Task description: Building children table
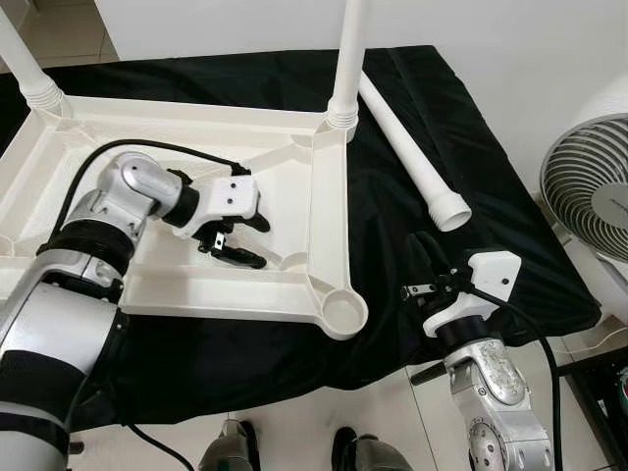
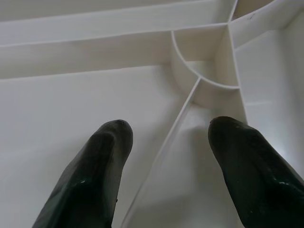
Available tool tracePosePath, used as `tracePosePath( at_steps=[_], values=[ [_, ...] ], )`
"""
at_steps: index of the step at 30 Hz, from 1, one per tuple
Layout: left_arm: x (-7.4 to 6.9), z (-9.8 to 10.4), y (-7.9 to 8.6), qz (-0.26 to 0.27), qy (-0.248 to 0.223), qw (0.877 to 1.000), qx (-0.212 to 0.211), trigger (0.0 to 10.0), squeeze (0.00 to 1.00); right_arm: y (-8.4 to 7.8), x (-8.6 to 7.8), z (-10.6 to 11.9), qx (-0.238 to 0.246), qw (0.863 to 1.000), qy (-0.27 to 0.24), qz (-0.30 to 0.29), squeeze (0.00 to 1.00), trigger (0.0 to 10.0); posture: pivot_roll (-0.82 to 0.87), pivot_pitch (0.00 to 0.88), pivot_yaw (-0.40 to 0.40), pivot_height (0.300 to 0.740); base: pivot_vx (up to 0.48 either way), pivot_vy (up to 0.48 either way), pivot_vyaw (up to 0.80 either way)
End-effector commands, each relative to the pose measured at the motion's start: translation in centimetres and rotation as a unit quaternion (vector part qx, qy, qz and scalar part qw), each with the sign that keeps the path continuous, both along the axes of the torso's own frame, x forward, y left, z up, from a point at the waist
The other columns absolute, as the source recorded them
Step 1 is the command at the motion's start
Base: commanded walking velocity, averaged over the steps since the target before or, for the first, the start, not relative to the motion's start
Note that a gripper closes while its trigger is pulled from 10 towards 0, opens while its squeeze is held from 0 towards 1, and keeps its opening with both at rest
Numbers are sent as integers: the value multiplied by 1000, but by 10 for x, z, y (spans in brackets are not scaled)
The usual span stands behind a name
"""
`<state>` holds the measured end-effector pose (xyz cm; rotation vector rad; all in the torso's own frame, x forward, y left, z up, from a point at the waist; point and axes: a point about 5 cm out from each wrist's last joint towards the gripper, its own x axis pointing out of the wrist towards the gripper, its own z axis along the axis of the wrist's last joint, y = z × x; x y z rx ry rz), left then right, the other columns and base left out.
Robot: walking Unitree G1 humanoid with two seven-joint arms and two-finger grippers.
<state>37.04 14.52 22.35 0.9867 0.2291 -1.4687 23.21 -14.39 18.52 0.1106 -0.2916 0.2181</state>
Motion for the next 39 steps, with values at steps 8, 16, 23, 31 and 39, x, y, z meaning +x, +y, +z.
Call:
tracePosePath(
  at_steps=[8, 16, 23, 31, 39],
  values=[
    [6, -16, -8, 37, -50, 998, 25, 2431, 0, -1, -3, 1, 0, 1000, 4, -8, 0, 10000, -11, 207, 30, 740, 0, 0, 0],
    [6, -21, -6, 43, -49, 997, 38, 0, 0, -2, -3, 1, 0, 1000, 4, -12, 0, 10000, -13, 211, 32, 740, 0, 0, 0],
    [7, -24, -4, 57, -48, 997, 34, 0, 0, -2, -3, 1, 1, 1000, 6, -13, 0, 10000, -3, 212, 30, 740, 0, 0, 0],
    [10, -15, -8, 76, -64, 995, -19, 0, 0, 2, 1, 1, 7, 1000, 6, -4, 0, 10000, 40, 215, 18, 740, 0, 0, 0],
    [5, -18, -28, 46, -68, 995, -61, 10000, 0, 6, 5, 1, 6, 1000, 7, 11, 0, 10000, 50, 217, 5, 740, 0, 0, 0]
  ],
)
